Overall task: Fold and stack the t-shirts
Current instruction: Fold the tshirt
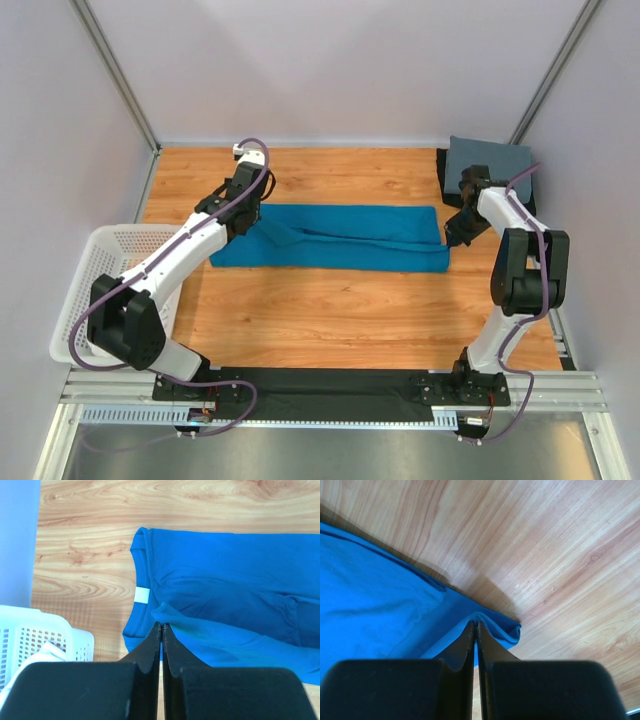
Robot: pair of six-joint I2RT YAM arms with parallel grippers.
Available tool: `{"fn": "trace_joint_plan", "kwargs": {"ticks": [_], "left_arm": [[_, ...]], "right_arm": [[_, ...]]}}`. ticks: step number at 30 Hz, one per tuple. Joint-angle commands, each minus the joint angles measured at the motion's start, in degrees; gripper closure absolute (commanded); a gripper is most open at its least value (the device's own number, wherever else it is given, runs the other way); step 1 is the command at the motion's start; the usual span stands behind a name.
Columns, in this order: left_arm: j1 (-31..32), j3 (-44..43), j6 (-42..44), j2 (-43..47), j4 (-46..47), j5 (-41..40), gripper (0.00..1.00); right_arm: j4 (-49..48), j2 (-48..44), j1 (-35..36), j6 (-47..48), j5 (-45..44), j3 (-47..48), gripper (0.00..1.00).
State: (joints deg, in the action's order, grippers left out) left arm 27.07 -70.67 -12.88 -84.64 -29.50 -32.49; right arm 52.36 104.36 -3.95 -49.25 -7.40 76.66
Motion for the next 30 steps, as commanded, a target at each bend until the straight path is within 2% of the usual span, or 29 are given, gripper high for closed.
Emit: {"fn": "trace_joint_plan", "kwargs": {"ticks": [1, 30], "left_arm": [[-0.53, -0.43, -1.0, 2.46, -0.12, -2.31, 1.0], [-1.23, 1.77, -1.18, 1.41, 0.84, -1.17, 1.0]], "right_arm": [[-1.29, 0.76, -0.27, 1.09, -0.6, 2.96, 1.0], [-2.52, 7.53, 0.08, 1.18, 1.16, 7.98, 1.0]]}}
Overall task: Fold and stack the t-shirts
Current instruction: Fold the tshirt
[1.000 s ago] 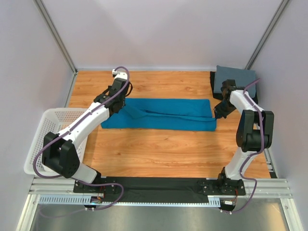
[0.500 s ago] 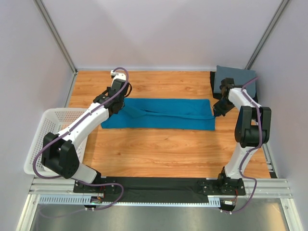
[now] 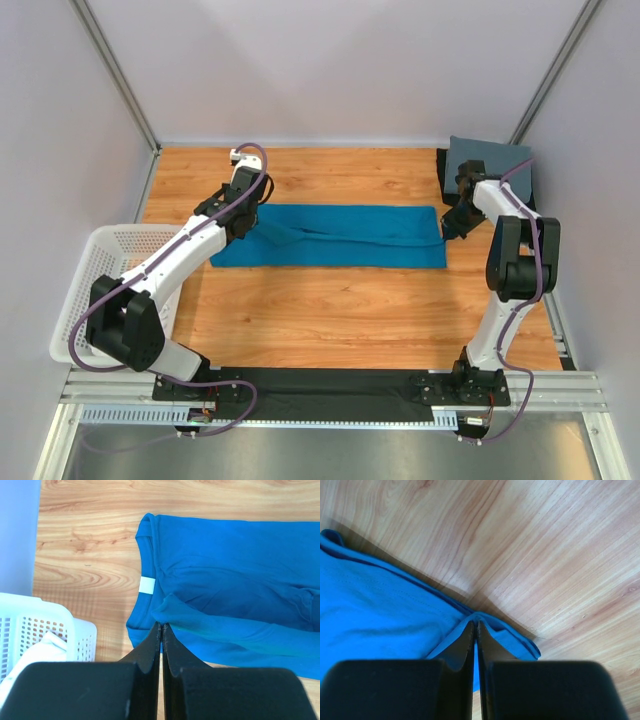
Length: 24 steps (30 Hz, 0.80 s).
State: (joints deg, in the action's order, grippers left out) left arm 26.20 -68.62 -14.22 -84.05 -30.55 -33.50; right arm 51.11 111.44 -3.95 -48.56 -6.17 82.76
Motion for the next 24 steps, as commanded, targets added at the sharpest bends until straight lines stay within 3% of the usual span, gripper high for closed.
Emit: {"fn": "trace_joint_plan", "kwargs": {"ticks": [1, 15, 24], "left_arm": [[-0.36, -0.37, 0.16, 0.64, 1.89, -0.17, 1.0], [-0.36, 1.03, -5.55, 1.34, -3.38, -4.21, 1.0], [-0.27, 1.39, -4.77, 0.64, -2.42, -3.77, 1.0]], "right_arm": [[-1.37, 0.45, 0.17, 0.48, -0.07, 1.88, 1.0], [-1.19, 2.38, 0.17, 1.09, 0.11, 4.07, 0.99], [-1.54, 3.17, 0.17, 1.27, 0.72, 4.69, 0.97]]}}
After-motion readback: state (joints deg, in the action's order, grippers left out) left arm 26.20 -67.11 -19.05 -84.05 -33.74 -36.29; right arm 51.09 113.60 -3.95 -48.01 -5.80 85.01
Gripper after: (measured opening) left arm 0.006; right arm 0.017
